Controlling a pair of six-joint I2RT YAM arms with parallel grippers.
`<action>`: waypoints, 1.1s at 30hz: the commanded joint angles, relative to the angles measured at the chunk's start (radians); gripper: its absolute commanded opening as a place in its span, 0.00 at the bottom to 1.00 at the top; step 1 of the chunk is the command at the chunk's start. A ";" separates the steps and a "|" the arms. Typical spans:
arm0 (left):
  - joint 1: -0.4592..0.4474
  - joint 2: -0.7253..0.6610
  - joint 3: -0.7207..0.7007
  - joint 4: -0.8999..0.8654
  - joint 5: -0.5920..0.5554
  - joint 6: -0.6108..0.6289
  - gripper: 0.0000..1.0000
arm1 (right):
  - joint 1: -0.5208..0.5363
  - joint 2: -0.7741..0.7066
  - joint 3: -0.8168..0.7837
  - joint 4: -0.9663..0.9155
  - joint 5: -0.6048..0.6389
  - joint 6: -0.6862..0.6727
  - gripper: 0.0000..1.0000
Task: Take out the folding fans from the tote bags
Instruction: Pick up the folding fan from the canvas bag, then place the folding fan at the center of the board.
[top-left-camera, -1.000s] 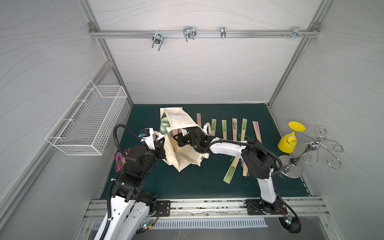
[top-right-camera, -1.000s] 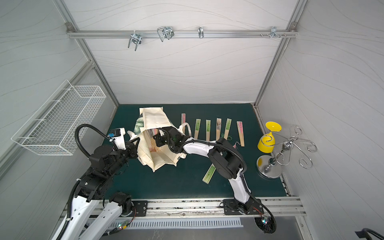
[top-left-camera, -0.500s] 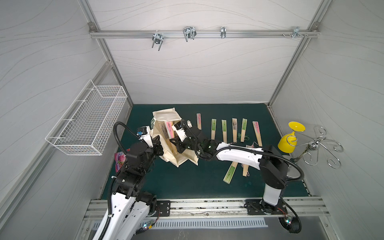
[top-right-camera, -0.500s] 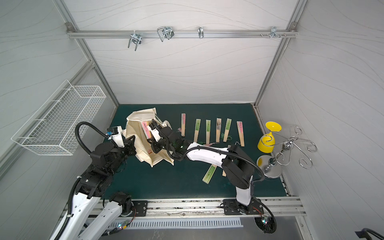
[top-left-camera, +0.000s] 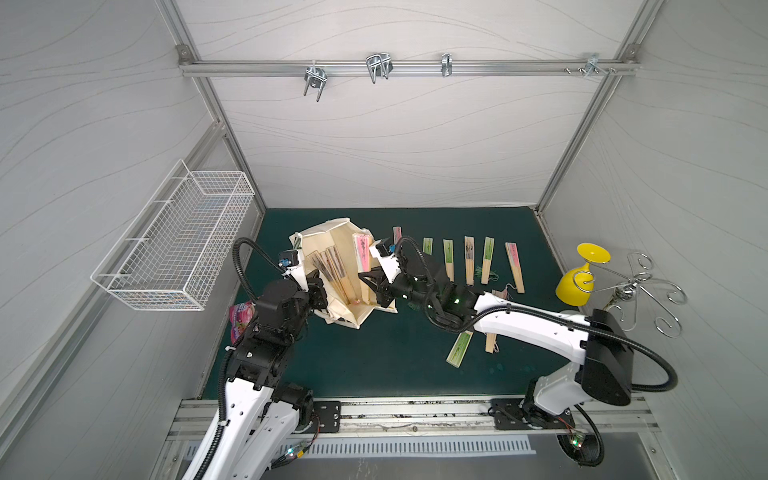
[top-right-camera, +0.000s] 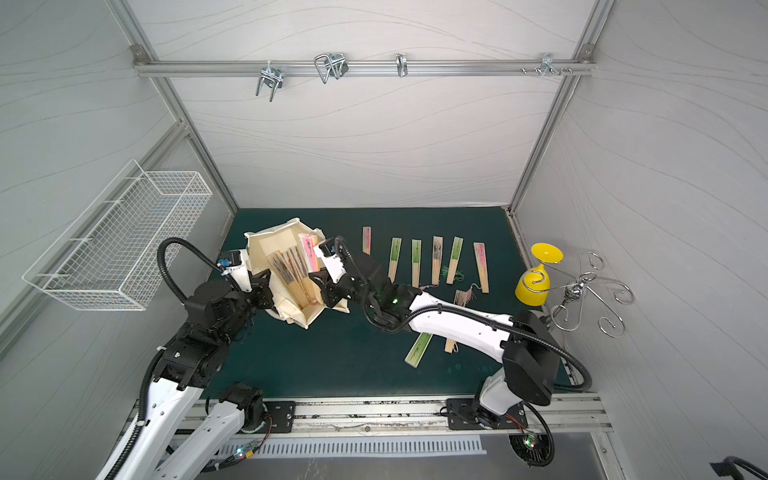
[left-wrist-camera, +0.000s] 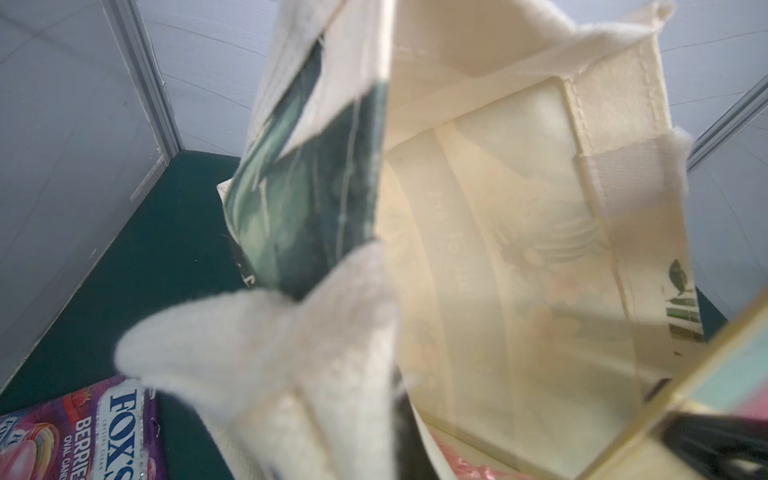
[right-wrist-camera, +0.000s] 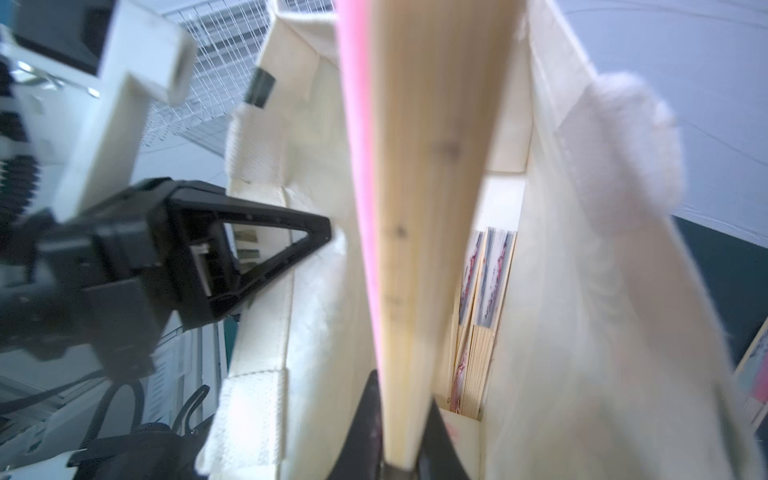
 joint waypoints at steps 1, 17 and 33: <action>0.005 -0.005 0.066 0.100 -0.014 0.039 0.00 | -0.033 -0.087 -0.021 0.020 -0.031 0.009 0.02; 0.005 0.044 0.124 0.087 -0.009 0.132 0.00 | -0.185 -0.516 -0.146 -0.142 0.032 0.179 0.02; 0.005 0.118 0.174 0.070 0.012 0.125 0.00 | -0.268 -0.654 -0.442 -0.373 -0.052 0.555 0.02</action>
